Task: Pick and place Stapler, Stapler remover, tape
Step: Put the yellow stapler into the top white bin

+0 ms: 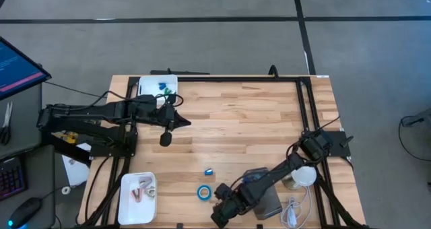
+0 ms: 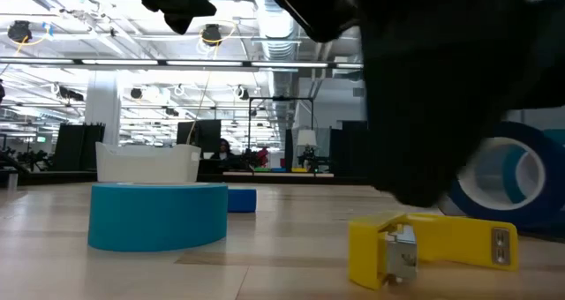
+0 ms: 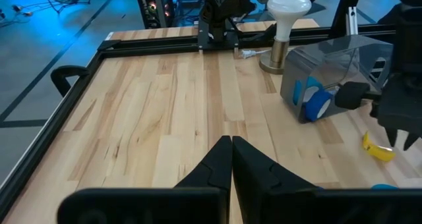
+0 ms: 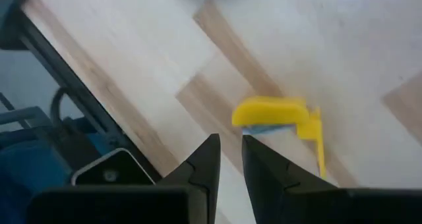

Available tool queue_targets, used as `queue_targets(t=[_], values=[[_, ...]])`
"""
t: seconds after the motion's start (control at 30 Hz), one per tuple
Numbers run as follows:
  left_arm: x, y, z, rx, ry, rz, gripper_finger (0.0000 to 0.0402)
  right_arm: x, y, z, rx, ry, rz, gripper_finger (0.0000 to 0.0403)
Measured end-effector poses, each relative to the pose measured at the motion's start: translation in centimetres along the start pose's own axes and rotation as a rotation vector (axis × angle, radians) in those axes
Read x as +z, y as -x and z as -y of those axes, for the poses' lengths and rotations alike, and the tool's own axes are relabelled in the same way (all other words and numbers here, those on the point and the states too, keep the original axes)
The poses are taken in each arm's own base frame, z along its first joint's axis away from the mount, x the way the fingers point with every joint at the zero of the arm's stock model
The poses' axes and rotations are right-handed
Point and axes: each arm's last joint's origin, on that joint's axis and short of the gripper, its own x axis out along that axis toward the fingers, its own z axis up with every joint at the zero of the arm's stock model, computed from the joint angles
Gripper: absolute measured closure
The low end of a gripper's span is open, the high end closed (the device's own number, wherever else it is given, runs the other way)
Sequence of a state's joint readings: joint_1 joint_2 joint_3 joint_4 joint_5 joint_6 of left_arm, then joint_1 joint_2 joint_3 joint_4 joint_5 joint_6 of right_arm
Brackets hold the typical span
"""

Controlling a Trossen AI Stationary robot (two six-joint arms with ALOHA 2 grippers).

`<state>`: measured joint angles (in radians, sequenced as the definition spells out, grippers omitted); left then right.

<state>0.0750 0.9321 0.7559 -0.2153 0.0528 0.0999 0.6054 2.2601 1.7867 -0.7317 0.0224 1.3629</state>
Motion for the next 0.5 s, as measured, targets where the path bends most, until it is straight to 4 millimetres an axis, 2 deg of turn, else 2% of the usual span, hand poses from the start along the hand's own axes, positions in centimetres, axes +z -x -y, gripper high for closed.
queue_targets(t=[0.27,0.5], values=[[0.00,0.00,0.00,0.000,0.000,0.000,0.0398,-0.06,0.24,0.33,-0.049,0.005,-0.006,0.0344],[0.00,0.00,0.00,0.000,0.000,0.000,0.0398,0.30,0.31,0.75,-0.083,0.104,-0.015,0.0344]])
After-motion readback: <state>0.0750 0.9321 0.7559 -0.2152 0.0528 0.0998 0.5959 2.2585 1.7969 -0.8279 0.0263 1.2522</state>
